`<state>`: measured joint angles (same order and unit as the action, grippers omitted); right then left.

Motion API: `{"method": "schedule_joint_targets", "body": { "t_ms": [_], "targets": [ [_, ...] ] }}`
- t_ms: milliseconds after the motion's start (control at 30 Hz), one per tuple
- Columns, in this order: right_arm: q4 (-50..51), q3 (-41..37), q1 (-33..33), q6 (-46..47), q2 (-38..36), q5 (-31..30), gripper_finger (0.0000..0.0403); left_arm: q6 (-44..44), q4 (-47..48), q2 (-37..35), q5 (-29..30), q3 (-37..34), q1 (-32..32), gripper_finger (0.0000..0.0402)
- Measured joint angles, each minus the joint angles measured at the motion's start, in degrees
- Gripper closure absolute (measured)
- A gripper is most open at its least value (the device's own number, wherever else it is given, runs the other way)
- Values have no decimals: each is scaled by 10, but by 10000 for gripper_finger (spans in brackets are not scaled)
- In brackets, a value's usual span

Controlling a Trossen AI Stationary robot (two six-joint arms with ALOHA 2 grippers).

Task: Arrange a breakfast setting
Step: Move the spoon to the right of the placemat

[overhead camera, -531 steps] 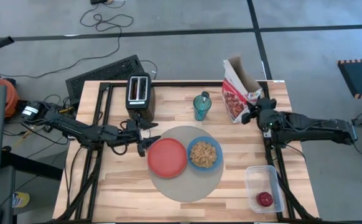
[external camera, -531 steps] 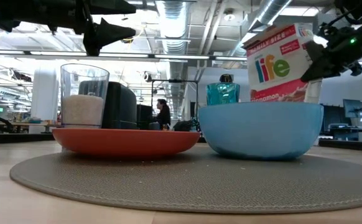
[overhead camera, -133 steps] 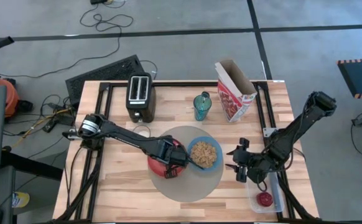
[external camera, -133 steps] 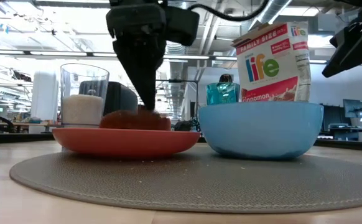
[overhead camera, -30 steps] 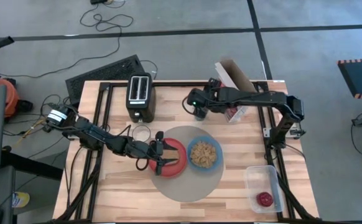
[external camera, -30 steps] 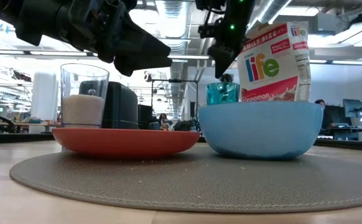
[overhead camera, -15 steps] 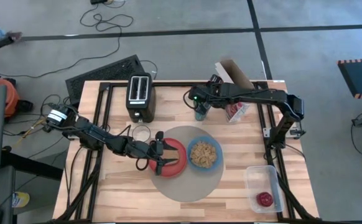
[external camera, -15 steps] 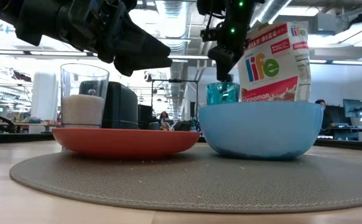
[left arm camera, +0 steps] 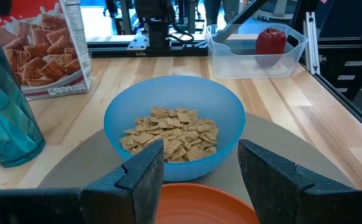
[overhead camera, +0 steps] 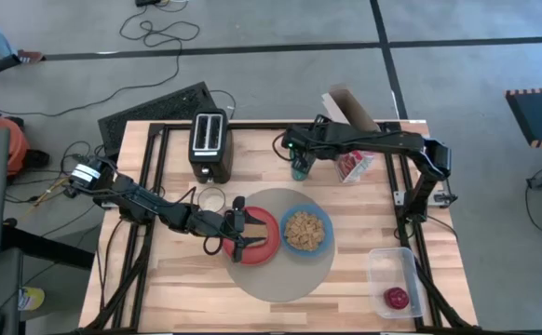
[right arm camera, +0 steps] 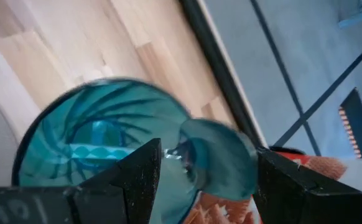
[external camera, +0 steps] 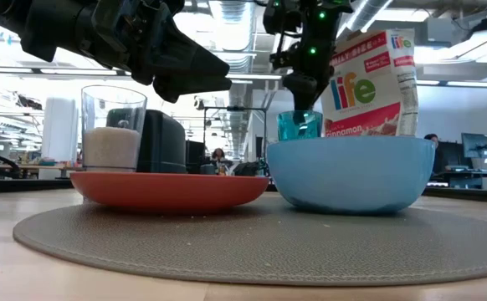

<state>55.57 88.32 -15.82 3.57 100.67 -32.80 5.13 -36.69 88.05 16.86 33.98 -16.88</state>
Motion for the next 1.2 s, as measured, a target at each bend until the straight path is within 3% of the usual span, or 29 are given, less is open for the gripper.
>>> {"method": "schedule_joint_targets", "body": {
  "t_ms": [167, 433, 600, 1033, 1200],
  "targets": [
    [-7, -1, 0, 0, 0, 1, 173, 0, 0, 0, 0, 0, 0, 208],
    [-3, -1, -1, -7, -3, 30, 284, -1, 0, 0, 0, 0, 0, 208],
    [-5, 0, 2, -10, -3, 30, 329, -1, 0, 0, 0, 0, 0, 208],
    [10, 15, 31, -22, -3, 28, 347, -1, 0, 0, 0, 0, 0, 208],
    [28, 49, 44, -24, -2, 28, 374, -1, 0, 0, 0, 0, 0, 208]
  ]
}}
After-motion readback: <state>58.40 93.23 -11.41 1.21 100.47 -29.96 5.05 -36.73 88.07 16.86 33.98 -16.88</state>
